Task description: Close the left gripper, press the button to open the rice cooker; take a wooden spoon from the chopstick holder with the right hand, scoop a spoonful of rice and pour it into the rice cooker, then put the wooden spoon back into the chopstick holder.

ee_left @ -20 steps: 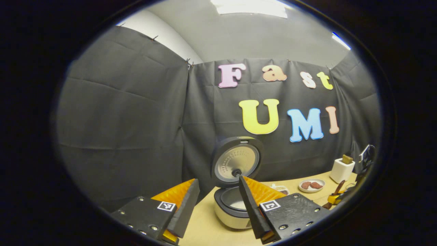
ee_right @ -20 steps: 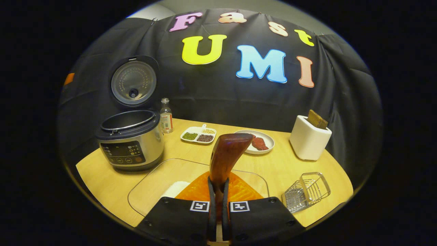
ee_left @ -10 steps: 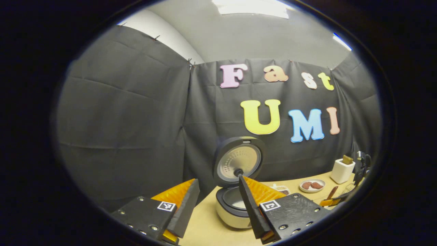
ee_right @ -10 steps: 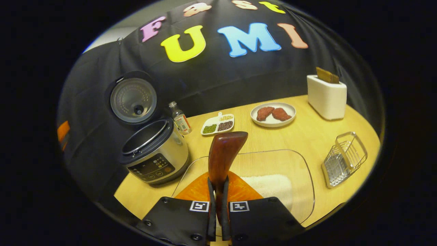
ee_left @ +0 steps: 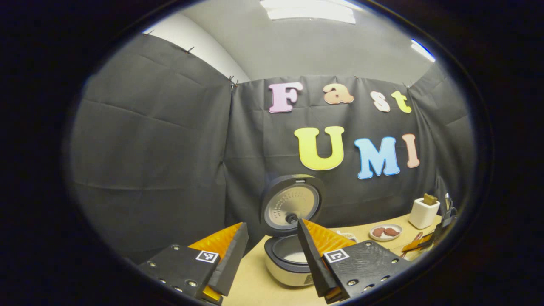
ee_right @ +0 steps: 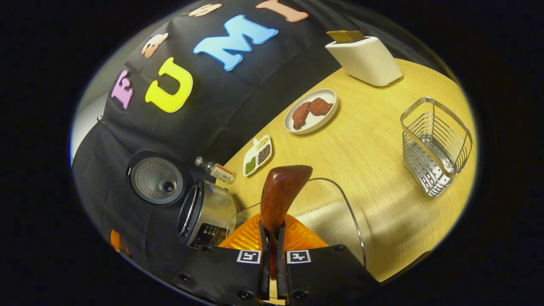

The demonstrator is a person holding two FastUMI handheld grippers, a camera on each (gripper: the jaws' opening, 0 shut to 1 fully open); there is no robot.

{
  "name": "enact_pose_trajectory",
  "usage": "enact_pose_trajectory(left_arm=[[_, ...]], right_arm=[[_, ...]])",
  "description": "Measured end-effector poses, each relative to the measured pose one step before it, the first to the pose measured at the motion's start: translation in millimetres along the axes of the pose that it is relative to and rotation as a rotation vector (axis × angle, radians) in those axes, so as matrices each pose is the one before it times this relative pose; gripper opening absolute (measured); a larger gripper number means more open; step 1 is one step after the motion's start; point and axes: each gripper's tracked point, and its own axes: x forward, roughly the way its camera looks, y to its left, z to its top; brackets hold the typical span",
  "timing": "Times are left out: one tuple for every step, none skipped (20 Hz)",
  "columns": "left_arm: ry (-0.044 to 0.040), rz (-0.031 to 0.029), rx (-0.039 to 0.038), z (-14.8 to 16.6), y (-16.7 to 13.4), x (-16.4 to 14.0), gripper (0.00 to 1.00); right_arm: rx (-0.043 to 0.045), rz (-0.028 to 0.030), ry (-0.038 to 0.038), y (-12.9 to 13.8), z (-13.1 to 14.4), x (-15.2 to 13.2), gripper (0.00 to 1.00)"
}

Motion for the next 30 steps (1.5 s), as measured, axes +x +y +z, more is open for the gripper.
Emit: enact_pose_trajectory(left_arm=[[-0.00113,-0.00239,-0.00068,-0.30,-2.19,-0.59,0.74],[-0.00073,-0.00059,-0.00186,0.04,-1.21,-0.77,0.74],[-0.00010,-0.00044,-0.00319,-0.17,-0.63,-0.99,0.74],[0.00046,0.00155,-0.00371,-0.12,0.48,-0.14,0.74],[0.00141,0.00298,-0.00420,-3.23,-0.13,-0.50,0.74],[0.00207,0.00299,-0.00437,-0.66,0.76,-0.84,0.74],[0.00187,0.00414,-0.00358,-1.32,0.89,-0.90,0.74],[0.00152,0.00614,-0.00266,-1.39,2.47,0.02,0.74],[0.00123,0.00523,-0.00339,-1.93,2.34,-0.96,0.74],[0.00251,0.00363,-0.00345,-0.61,2.65,-1.78,0.74],[0.00149,0.00648,-0.00053,-1.57,3.79,-1.10,0.74],[0.00164,0.00749,0.00150,-0.43,4.69,0.00,0.75],[0.00195,0.00819,0.00107,-1.66,3.65,-1.14,0.75],[0.00165,0.00788,-0.00027,-1.39,3.69,-0.72,0.75],[0.00189,0.00961,-0.00045,-1.88,5.20,-2.12,0.75],[0.00310,0.01048,-0.00005,-1.72,5.50,-1.76,0.73],[0.00348,0.01160,0.00000,-2.67,4.72,-1.40,0.75],[0.00398,0.01175,-0.00022,-1.07,5.46,-1.37,0.75],[0.00379,0.01201,0.00010,-1.22,5.19,-1.05,0.75],[0.00391,0.01126,-0.00044,-1.69,5.08,-0.91,0.74],[0.00505,0.01140,-0.00118,-2.76,1.15,-0.33,0.74],[0.00409,0.01318,-0.00191,-3.71,3.21,0.65,0.74],[0.00167,0.01191,-0.00543,-2.33,4.71,-2.52,0.74],[0.00401,0.00694,-0.00595,-0.90,8.77,-10.25,0.74],[0.00582,0.00940,-0.00175,-2.53,5.69,-6.01,0.74],[0.00738,0.00607,0.00067,-3.82,2.85,-4.80,0.74],[0.00931,0.00666,0.00363,-4.08,1.86,-3.17,0.75],[0.00845,0.00561,0.00396,-4.87,1.17,-0.98,0.73],[0.00956,0.00645,0.00350,-4.18,4.75,-2.71,0.75],[0.00859,0.00684,0.00281,-2.95,2.34,-1.23,0.73]], right_arm=[[0.01959,0.01573,0.00543,3.99,4.52,-1.08,0.05],[0.02624,0.02221,0.00238,6.32,4.57,-1.08,0.08],[0.02692,0.02431,-0.00462,7.91,6.47,-1.35,0.08],[0.02419,0.02205,-0.00767,9.01,6.13,-1.54,0.08],[0.01859,0.01749,-0.00833,8.65,5.94,0.18,0.08],[0.01259,0.01615,-0.00516,8.36,4.01,1.04,0.05],[0.00955,0.01402,-0.00096,8.52,4.19,2.34,0.05],[0.01021,0.01403,-0.00510,9.16,3.44,1.46,0.07],[0.01320,0.01524,-0.00360,9.21,3.30,3.12,0.07],[0.01365,0.01909,-0.00255,11.13,1.45,4.02,0.07],[0.01088,0.02250,-0.00125,11.90,1.54,5.05,0.07],[0.00470,0.02066,0.00153,11.78,-0.71,5.88,0.08],[-0.00403,0.01867,0.00164,10.69,-1.39,5.71,0.08],[-0.01092,0.01699,0.00359,9.64,-2.66,6.46,0.05],[-0.01163,0.01623,0.00562,9.80,-1.98,6.78,0.05],[-0.01067,0.01616,0.00432,10.03,-4.26,6.64,0.05],[-0.00764,0.01442,0.00699,8.81,-3.61,6.92,0.05],[-0.00503,0.01462,0.00804,9.35,-5.21,7.35,0.07],[-0.00707,0.01346,0.00866,7.99,-3.79,8.27,0.08],[-0.00811,0.01078,0.00928,7.01,-4.91,8.42,0.08],[-0.01069,0.00761,0.00811,5.68,-4.56,7.38,0.08],[-0.01204,0.00770,0.00815,6.65,-3.55,10.03,0.07],[-0.01404,0.00824,0.00393,5.81,-5.55,8.83,0.05],[-0.01355,0.00720,0.00625,4.47,-6.03,9.19,0.07],[-0.01438,0.00661,0.00333,3.24,-5.54,8.20,0.07],[-0.01582,0.00641,0.00216,3.94,-5.15,8.31,0.07],[-0.01523,0.00482,0.00383,3.02,-5.03,7.65,0.07],[-0.01788,0.00368,0.00298,2.22,-4.57,8.57,0.08],[-0.01901,-0.00100,0.00171,0.75,-5.73,8.66,0.07],[-0.02215,-0.00194,0.00121,-0.46,-3.85,8.16,0.08]])
